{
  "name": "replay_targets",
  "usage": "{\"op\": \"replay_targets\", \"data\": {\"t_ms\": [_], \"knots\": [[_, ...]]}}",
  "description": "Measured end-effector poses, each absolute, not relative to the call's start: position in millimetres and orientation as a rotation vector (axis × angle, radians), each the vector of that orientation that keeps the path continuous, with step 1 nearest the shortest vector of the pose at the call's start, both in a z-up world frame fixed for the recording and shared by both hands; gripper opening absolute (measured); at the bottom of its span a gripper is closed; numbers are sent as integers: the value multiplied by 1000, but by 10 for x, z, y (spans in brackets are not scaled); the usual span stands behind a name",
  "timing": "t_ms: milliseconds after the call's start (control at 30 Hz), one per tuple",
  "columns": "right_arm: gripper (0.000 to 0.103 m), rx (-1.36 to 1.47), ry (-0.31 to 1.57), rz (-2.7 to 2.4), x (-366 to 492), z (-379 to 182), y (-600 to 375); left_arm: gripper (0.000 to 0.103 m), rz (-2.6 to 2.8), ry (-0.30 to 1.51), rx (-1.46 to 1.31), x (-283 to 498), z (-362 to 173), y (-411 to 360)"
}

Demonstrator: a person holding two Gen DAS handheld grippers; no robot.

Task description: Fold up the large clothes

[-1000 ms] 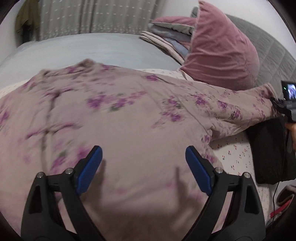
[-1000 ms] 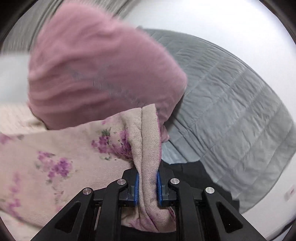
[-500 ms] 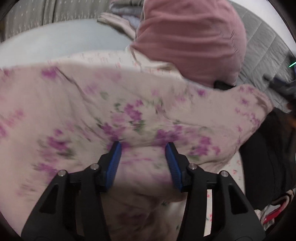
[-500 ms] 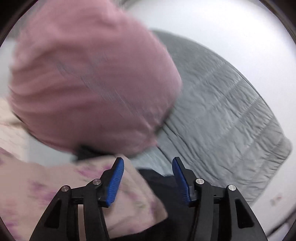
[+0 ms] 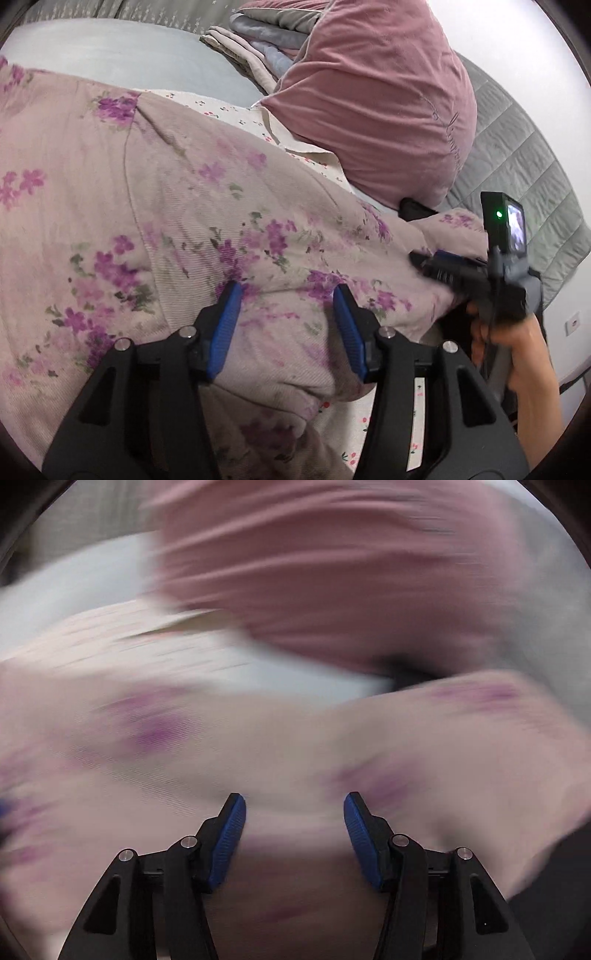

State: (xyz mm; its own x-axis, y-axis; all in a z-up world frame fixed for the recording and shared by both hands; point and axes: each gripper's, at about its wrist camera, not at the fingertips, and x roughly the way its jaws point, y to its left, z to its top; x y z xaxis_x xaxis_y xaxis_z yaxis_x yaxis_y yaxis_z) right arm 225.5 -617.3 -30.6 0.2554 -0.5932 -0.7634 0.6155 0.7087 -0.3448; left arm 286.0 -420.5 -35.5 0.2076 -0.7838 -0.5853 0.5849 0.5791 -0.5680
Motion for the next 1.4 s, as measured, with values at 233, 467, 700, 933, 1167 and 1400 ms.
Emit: {"op": "replay_targets", "data": {"t_ms": [233,467,700,933,1167,1400], "knots": [[67,31,906,-788,2237,210,-5752,67,-930,1000,-193,2668,-115,-4005],[77,192,878,-394,1585,351,-4838,82,-773,968,-64,2108,343,-2773],[78,208,948,-162,940,130,-3845,83,-651,957,-31,1579,219,-1679],[79,233,1064,-131,577,-639,-3453,84,-650,891,43,766,-264,-1214],[90,270,1024,-190,61,-727,-3385,93,-677,914,112,235,-199,-1002],[90,189,962,-222,-33,-307,-3140,93,-632,951,75,290,85,-702]]}}
